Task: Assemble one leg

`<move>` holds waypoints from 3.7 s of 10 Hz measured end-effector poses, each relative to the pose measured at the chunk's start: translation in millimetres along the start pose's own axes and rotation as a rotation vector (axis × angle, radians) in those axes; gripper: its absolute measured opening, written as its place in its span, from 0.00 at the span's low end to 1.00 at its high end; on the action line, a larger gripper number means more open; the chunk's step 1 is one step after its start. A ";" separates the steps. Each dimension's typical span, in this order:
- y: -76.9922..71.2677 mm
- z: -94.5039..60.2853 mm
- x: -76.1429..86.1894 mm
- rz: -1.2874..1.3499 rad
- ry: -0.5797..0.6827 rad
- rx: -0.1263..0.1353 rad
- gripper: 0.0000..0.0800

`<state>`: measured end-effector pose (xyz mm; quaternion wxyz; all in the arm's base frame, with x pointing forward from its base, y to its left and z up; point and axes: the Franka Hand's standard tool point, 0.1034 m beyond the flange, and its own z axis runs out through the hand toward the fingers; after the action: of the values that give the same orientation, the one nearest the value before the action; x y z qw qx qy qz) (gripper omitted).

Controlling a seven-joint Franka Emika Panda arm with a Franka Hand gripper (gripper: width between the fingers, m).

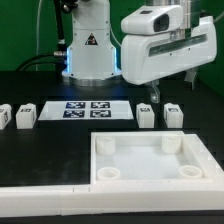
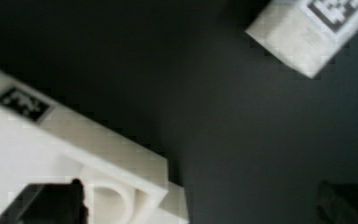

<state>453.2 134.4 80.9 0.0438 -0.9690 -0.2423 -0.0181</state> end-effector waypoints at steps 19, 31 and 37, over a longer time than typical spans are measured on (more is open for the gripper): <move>-47.3 50.4 -38.4 0.528 -0.826 0.218 0.81; -57.5 72.8 -45.0 0.519 -0.816 0.212 0.36; -54.5 69.3 -43.2 0.506 -0.816 0.219 0.36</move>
Offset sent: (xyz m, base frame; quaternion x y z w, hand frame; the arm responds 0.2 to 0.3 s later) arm -0.0563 -0.0029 -0.0601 0.0041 -0.0459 0.4436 0.8950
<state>390.4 168.6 13.6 0.0502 -0.9153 0.0028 0.3997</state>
